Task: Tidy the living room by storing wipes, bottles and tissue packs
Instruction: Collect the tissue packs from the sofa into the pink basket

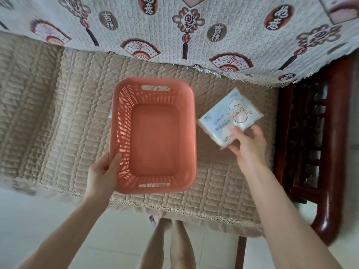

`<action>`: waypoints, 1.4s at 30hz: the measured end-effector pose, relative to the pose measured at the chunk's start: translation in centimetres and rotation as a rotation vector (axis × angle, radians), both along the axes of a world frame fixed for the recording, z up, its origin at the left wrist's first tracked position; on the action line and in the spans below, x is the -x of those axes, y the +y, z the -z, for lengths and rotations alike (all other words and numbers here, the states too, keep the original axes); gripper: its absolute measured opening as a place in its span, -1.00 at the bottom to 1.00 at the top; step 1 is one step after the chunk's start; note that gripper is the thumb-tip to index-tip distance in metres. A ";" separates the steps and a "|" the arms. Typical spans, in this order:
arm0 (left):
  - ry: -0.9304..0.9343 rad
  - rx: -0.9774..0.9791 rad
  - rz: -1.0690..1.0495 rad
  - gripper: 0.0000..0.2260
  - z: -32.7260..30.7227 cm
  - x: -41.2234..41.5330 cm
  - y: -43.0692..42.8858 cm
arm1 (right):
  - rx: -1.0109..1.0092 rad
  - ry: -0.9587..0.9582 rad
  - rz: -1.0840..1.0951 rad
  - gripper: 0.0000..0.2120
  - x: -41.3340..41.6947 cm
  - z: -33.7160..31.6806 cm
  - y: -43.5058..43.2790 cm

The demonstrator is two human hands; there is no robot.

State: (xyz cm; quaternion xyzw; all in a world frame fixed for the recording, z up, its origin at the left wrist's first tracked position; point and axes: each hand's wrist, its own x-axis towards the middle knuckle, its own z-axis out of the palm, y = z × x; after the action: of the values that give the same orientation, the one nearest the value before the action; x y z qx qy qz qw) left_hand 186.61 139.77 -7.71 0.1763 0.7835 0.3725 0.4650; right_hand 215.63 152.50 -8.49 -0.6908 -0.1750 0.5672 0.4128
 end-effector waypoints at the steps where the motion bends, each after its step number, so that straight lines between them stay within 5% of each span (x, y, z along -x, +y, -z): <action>1: 0.008 -0.002 -0.012 -0.80 -0.2 0.2 -0.2 | -0.023 -0.001 -0.044 -0.83 0.1 -0.9 0.1; 12: 0.058 -0.003 -0.112 -0.84 -1.2 3.7 -4.0 | -0.195 -0.083 -0.199 -0.82 4.2 -7.2 0.8; 24: 0.047 -0.026 -0.240 -0.81 -1.0 2.6 -7.6 | -0.056 -0.080 -0.500 -0.81 19.9 -4.2 -6.5; 32: 0.004 -0.093 -0.304 -0.70 -1.5 2.6 -10.0 | 0.178 -0.128 -0.243 -0.76 26.2 -0.1 -8.8; 42: -0.042 -0.124 -0.365 -0.73 -1.9 4.0 -11.3 | 0.403 0.163 -0.036 -0.76 30.3 1.5 -9.5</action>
State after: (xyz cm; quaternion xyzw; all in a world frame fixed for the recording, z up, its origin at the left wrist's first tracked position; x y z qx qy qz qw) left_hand 182.56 128.46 -5.77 0.0521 0.7681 0.5019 0.3943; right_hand 185.33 143.02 -9.98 -0.7078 -0.0365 0.6522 0.2689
